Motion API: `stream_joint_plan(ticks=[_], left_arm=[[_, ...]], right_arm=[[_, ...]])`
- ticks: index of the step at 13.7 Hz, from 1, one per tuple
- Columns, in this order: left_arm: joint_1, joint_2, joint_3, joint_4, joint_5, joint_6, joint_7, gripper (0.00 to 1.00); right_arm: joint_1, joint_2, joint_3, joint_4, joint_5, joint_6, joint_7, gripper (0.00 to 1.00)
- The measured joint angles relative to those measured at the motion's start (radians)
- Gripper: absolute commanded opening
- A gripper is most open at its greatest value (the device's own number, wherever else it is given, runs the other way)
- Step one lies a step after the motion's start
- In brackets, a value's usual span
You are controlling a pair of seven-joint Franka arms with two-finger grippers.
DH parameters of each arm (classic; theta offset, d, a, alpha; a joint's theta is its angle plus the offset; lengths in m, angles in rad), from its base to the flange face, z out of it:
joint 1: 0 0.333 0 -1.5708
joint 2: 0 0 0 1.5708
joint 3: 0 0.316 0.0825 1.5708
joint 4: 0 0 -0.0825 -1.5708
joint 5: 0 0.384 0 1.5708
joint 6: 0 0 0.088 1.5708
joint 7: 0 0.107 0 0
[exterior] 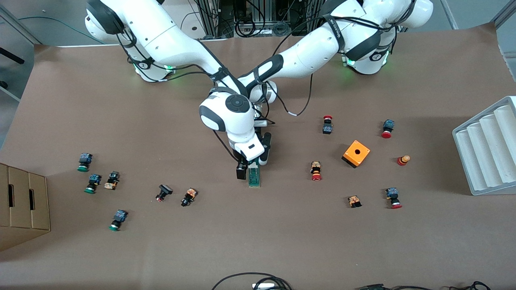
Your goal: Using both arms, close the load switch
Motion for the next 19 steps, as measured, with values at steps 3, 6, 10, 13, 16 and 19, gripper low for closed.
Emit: stream_joint_plan(ticks=[3,6,10,13,16,19], left_arm=[[-0.004,0.002,0.002,0.0,0.002,-0.007,0.0,0.61],[-0.004,0.003,0.002,0.0,0.003,-0.008,0.0,0.61],[-0.004,0.003,0.002,0.0,0.004,-0.01,0.0,0.61],[-0.004,0.004,0.002,0.0,0.004,-0.011,0.0,0.61],[-0.005,0.004,0.002,0.0,0.005,-0.011,0.0,0.61],[-0.005,0.004,0.002,0.0,0.005,-0.012,0.0,0.61]], right_arm=[[0.007,0.013,0.0,0.0,0.0,0.0,0.023,1.0],[0.007,0.017,0.0,0.0,0.0,0.001,0.026,1.0],[0.012,0.018,0.001,0.0,0.0,0.001,0.029,1.0],[0.015,0.024,0.002,0.0,0.0,0.001,0.031,1.0],[0.015,0.033,0.003,0.001,0.0,0.002,0.032,1.0],[0.015,0.034,0.003,0.005,0.0,0.003,0.044,1.0]])
